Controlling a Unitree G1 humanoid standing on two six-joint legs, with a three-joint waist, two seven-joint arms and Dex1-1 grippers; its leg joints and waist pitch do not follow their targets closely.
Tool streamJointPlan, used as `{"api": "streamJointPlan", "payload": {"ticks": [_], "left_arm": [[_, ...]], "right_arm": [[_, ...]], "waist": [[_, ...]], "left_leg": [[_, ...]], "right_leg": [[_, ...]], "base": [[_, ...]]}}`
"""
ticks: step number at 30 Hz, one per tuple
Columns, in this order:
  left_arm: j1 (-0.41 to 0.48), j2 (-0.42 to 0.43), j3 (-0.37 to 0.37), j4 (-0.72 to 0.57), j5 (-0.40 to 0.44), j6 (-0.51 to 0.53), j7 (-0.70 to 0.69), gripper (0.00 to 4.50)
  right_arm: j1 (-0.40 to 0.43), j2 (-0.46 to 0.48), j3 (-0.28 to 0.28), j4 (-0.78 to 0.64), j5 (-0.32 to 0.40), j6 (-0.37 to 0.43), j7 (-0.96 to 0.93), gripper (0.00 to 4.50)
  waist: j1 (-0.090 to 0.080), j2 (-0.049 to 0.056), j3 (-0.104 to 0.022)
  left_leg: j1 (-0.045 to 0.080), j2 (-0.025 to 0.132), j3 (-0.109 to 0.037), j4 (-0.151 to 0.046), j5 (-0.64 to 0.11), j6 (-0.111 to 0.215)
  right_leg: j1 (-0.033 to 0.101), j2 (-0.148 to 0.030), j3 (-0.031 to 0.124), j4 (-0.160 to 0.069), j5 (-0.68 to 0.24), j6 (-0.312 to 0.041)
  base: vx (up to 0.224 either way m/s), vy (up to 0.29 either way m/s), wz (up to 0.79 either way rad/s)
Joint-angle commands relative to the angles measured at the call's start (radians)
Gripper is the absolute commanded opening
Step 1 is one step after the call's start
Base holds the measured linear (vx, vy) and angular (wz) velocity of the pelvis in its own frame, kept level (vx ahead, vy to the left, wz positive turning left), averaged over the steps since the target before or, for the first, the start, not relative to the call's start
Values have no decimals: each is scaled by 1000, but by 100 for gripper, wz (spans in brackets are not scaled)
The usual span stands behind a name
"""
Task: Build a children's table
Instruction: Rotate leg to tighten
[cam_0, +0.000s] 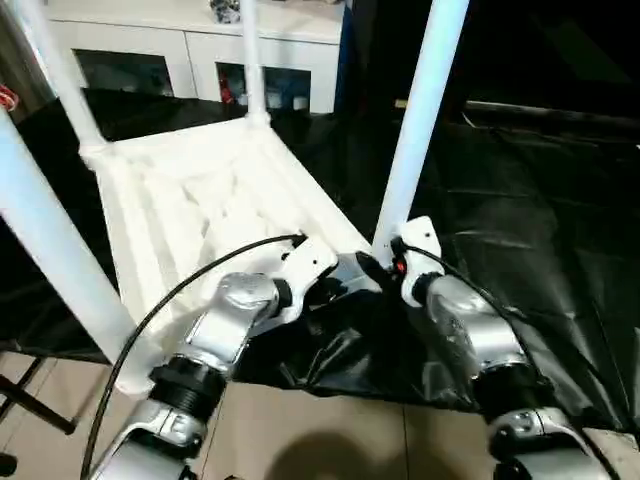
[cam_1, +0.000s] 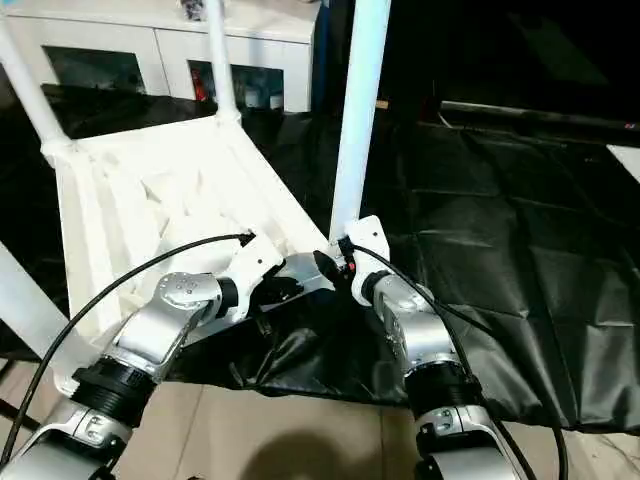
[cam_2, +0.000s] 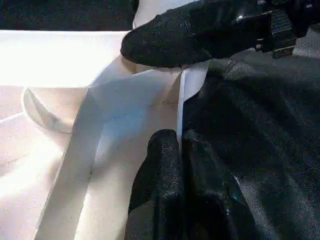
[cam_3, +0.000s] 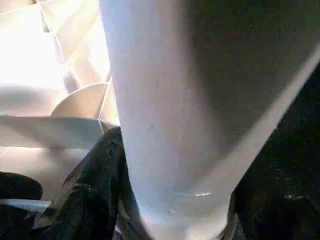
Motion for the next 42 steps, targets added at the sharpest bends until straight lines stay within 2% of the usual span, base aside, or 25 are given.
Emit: {"api": "streamJointPlan", "payload": {"ticks": [1, 7, 8, 9, 12, 16, 18, 19, 22, 25, 27, 31, 36, 38, 40, 41, 42], "left_arm": [[-28, -36, -20, -26, -39, -58, -16, 0], [-10, 8, -22, -53, -74, -84, -111, 0], [-5, 24, -25, -60, -83, -89, -142, 0], [-4, 28, -25, -61, -84, -90, -148, 0], [2, 64, -38, -64, -90, -107, -217, 0], [3, 110, -53, -62, -88, -123, -293, 0], [3, 142, -61, -63, -99, -127, -349, 0], [3, 151, -64, -64, -102, -128, -362, 0], [9, 182, -75, -74, -111, -125, -413, 0], [8, 201, -76, -73, -114, -124, -437, 0], [8, 205, -74, -72, -115, -126, -446, 0], [6, 211, -76, -69, -123, -130, -461, 0], [3, 204, -78, -66, -126, -130, -452, 0], [-1, 176, -66, -52, -110, -124, -393, 0], [-14, 142, -52, -25, -93, -111, -318, 0], [-14, 142, -52, -25, -93, -111, -318, 0], [-21, 125, -47, -13, -86, -108, -281, 0]], "right_arm": [[17, 58, 91, -19, 30, 2, 133, 332], [1, -29, 91, -7, 16, -19, 187, 388], [0, -59, 98, -8, 16, -32, 235, 388], [-1, -65, 100, -8, 16, -35, 246, 388], [1, -125, 125, -21, 13, -57, 356, 388], [14, -184, 155, -59, 18, -69, 497, 388], [17, -209, 165, -76, 42, -56, 563, 388], [16, -214, 166, -79, 51, -49, 579, 363], [25, -237, 186, -97, 63, -45, 641, 355], [38, -255, 204, -121, 74, -42, 694, 317], [42, -259, 209, -129, 75, -43, 711, 314], [47, -264, 219, -142, 77, -34, 735, 279], [59, -263, 233, -152, 73, -33, 737, 272], [73, -219, 214, -153, 75, -12, 664, 270], [65, -170, 190, -113, 52, -10, 546, 270], [65, -170, 190, -113, 52, -10, 546, 270], [58, -145, 175, -89, 42, -10, 482, 269]], "waist": [[2, -3, -57], [2, 2, -58], [1, 0, -57], [2, 6, -57], [4, 3, -57], [6, 6, -55], [8, 5, -59], [8, 5, -60], [12, 4, -60], [20, 3, -58], [23, 3, -57], [22, 2, -57], [23, 2, -59], [24, 0, -59], [21, 1, -56], [17, 0, -52], [16, -1, -53]], "left_leg": [[17, 28, -7, -68, -190, 22], [18, 29, -7, -68, -192, 28], [18, 30, -6, -68, -194, 31], [19, 30, -7, -68, -196, 32], [20, 31, -4, -65, -206, 38], [20, 33, -6, -67, -200, 46], [19, 33, -5, -64, -173, 54], [19, 33, -5, -64, -164, 61], [20, 34, -4, -62, -144, 73], [23, 35, -1, -62, -156, 71], [24, 36, -2, -64, -168, 62], [24, 35, -2, -64, -177, 50], [22, 35, -2, -63, -156, 57], [22, 35, -2, -62, -149, 60], [23, 35, -2, -66, -166, 46], [24, 33, -4, -69, -211, 25], [25, 33, -5, -70, -228, 16]], "right_leg": [[37, -59, 26, -76, -120, -201], [40, -60, 25, -75, -114, -213], [40, -60, 26, -75, -107, -219], [40, -60, 26, -75, -106, -221], [40, -59, 26, -76, -106, -231], [41, -58, 25, -73, -101, -234], [43, -59, 25, -67, -52, -248], [44, -60, 24, -64, -36, -254], [44, -58, 23, -61, -10, -264], [41, -59, 24, -63, -32, -266], [40, -60, 24, -65, -59, -258], [39, -60, 24, -65, -73, -255], [41, -60, 24, -62, -46, -257], [41, -60, 25, -62, -38, -255], [36, -60, 25, -66, -74, -251], [36, -62, 23, -74, -147, -242], [36, -63, 24, -76, -179, -233]], "base": [[0, 0, 0], [0, 0, 0], [0, 0, 0], [0, 0, 0], [0, 0, 0], [0, 0, 0], [0, 0, 0], [0, 0, 0], [0, 0, 0], [0, 0, 0], [0, 0, 0], [0, 0, 0], [0, 0, 0], [0, 0, 0], [0, 0, 0], [0, 0, 0], [0, 0, 0]]}}
